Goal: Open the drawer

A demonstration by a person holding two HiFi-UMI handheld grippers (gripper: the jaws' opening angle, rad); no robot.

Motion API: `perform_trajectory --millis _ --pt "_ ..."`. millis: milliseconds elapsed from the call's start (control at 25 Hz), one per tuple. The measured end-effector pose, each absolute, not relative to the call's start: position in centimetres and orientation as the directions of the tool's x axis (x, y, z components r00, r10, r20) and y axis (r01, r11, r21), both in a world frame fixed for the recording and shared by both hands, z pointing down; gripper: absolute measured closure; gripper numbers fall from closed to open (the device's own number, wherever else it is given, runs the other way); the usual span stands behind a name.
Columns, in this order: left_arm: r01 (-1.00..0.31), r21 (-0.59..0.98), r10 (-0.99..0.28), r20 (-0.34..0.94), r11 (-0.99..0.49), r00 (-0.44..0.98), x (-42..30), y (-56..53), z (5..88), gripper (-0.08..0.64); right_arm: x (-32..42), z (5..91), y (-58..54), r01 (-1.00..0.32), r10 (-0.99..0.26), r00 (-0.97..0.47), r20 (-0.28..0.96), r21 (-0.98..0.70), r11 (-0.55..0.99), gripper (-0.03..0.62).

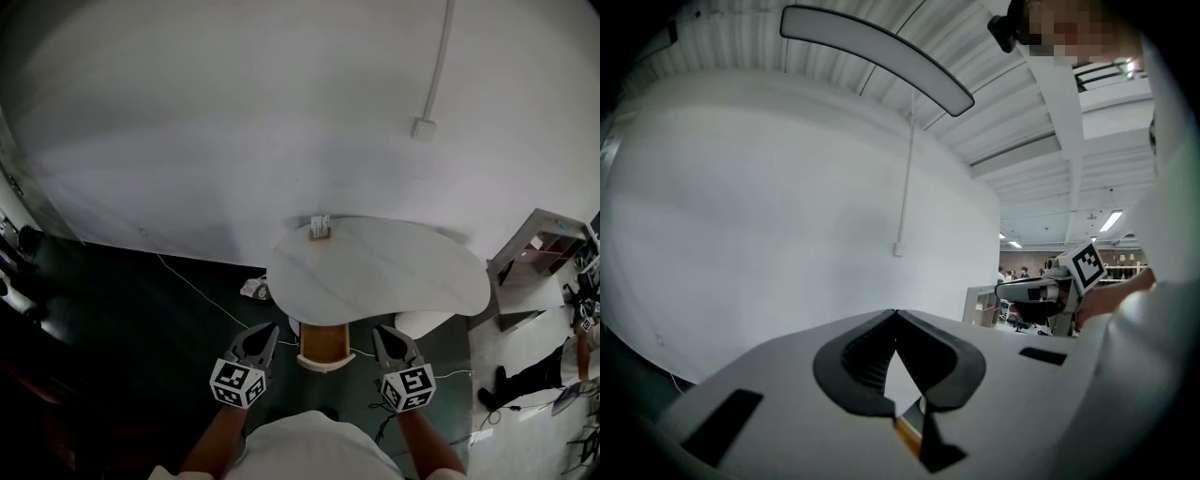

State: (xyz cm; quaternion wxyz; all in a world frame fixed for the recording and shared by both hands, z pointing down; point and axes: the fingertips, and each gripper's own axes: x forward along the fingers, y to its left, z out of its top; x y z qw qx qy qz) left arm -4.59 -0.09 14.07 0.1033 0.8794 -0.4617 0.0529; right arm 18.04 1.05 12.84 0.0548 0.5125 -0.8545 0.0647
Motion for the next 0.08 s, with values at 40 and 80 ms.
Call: perform_trajectory --millis 40,80 --pt "-0.822 0.133 -0.8 0.187 -0.554 0.57 -4.51 -0.13 14.09 0.554 18.02 12.86 1.02 -0.883 -0.869 -0.469 0.16 -0.054 0.467 0.581" --pt "-0.821 0.133 -0.799 0.186 -0.556 0.572 -4.43 -0.18 14.12 0.554 18.01 12.88 0.98 -0.883 -0.869 -0.469 0.159 -0.054 0.467 0.581"
